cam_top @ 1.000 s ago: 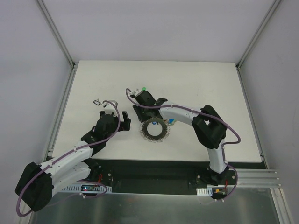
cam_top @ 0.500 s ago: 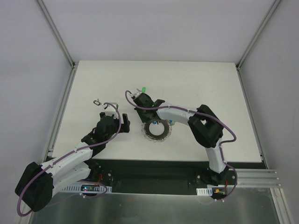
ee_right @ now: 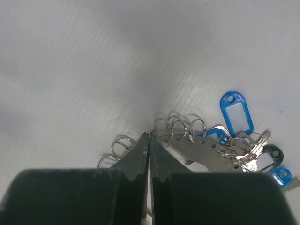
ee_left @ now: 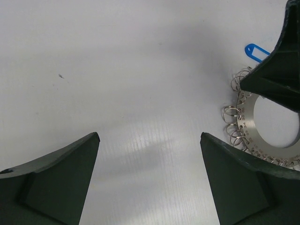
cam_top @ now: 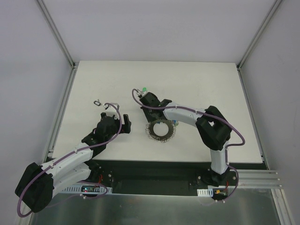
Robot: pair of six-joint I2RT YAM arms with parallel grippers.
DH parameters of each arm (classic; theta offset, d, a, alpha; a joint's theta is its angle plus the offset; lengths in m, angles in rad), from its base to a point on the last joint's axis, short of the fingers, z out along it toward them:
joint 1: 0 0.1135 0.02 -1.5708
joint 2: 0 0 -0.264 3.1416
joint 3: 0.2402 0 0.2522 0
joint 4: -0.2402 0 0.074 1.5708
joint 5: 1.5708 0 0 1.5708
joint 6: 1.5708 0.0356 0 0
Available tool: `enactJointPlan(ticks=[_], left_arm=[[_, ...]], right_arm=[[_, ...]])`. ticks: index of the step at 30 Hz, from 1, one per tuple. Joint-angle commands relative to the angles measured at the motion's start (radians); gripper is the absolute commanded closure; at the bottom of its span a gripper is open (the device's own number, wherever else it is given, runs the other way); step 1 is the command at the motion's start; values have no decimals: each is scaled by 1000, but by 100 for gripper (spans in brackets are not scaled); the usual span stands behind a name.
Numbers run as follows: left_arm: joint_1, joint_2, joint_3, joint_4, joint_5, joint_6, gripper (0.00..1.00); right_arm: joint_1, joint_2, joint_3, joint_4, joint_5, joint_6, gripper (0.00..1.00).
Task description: Put the keys on the keyring
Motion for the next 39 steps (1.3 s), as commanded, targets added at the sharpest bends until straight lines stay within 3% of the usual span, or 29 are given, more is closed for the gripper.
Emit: enactJointPlan(ticks=[1,14,21,39], left_arm=[[9,4,-2,27,20,20,11],[9,18,3,27,32,19,11],[9,19,5,27,37,19,11],[9,16,1,27,41,20,11]], right_arm=[[-52,-87,-56,26,-29,61,99],[-103,-117,-147,52,21,99,85],[-75,-172,-124,26,62,55,72],[-2,-43,-9,-38,18,-62,73]])
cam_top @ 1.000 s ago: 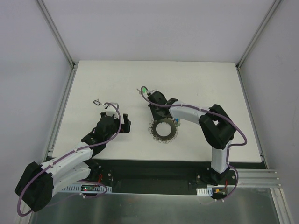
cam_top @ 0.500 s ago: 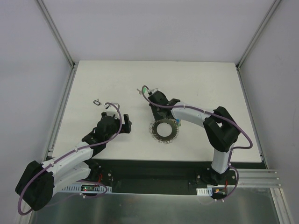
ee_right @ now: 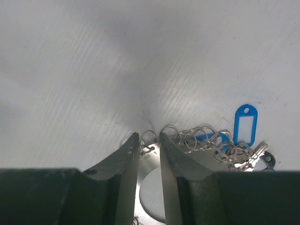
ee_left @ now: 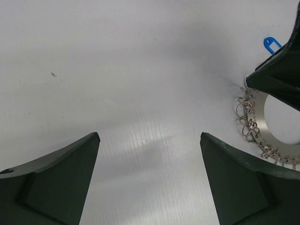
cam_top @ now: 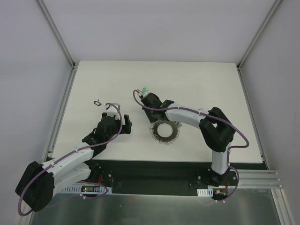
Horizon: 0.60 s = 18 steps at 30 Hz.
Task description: Put the keys on the keyring
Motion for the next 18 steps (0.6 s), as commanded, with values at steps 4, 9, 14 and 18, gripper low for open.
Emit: enactJointPlan(ticks=[4,9,14,18], left_arm=[[9,3,3,21,15,19,11],[9,4,3,21,18,19,11],[9,6,5,21,19,19,11],[9,7,5,23,22,19,11]], right_arm=[[6,55,53,-46,-32,-22,73],[6,71,54,-54,-36,-22,74],[6,71,45,-63,-15,-30,76],[8,62,27,-64,8,-39,85]])
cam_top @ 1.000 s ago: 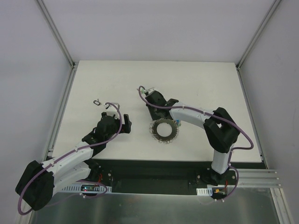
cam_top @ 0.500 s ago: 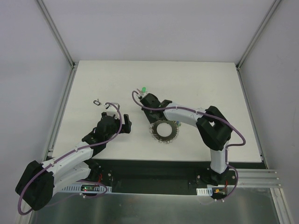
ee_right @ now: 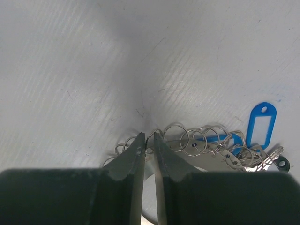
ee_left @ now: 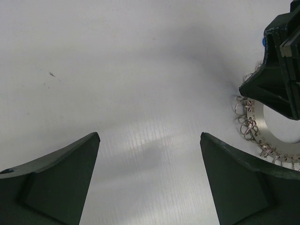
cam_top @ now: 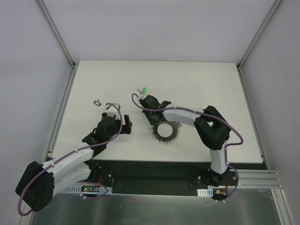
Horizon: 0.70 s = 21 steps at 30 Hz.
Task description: Put the keys on the keyring
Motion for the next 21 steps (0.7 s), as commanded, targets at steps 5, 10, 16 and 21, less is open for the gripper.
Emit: enactJointPlan(ticks=[5,10,16,21], left_arm=[[9,2,1,36,45,28,12],[9,-38,-29,98,132,79,13],[9,-117,-87,254,342,169,10],[9,-111,-91,343,531,245,10]], right_arm=[[9,-61,-21,-9,33,-24,99],[9,-153,-70,8,-6,-81,99],[9,-314,-136,16,-128,-234,99],[9,-455,-193,-1,-279,-370,99]])
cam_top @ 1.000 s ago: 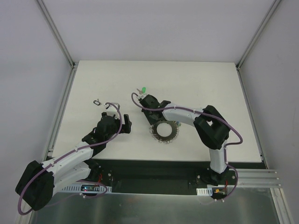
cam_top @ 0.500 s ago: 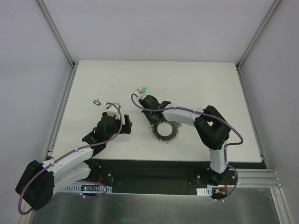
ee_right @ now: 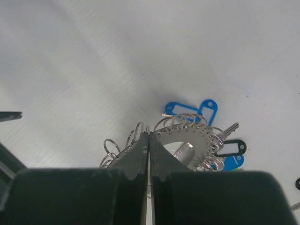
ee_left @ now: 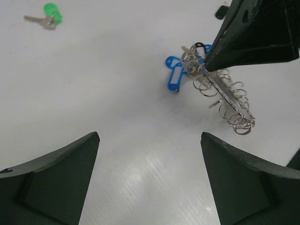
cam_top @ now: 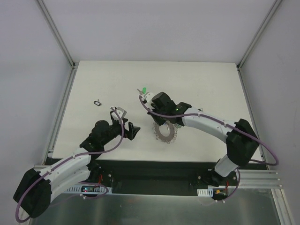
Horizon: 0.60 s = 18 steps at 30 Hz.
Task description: Put the keys on the keyring
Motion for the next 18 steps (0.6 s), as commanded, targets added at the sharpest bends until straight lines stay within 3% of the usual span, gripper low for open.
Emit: enactJointPlan(ticks=[1,8,15,18], left_arm=[[7,1,-3,163,273,100,10],[7,53,28,288,525,189,11],[3,179,126,352,717,223,24],[-11,211,163,355,731,236,30]], right_arm=[[6,-151,-46,-12,-154,-171,99],[6,-307,-120,-32,-315,-333,99],[8,-373,-149,-45,-418,-402,99],[8,-383,-148,-49,-435,-408,99]])
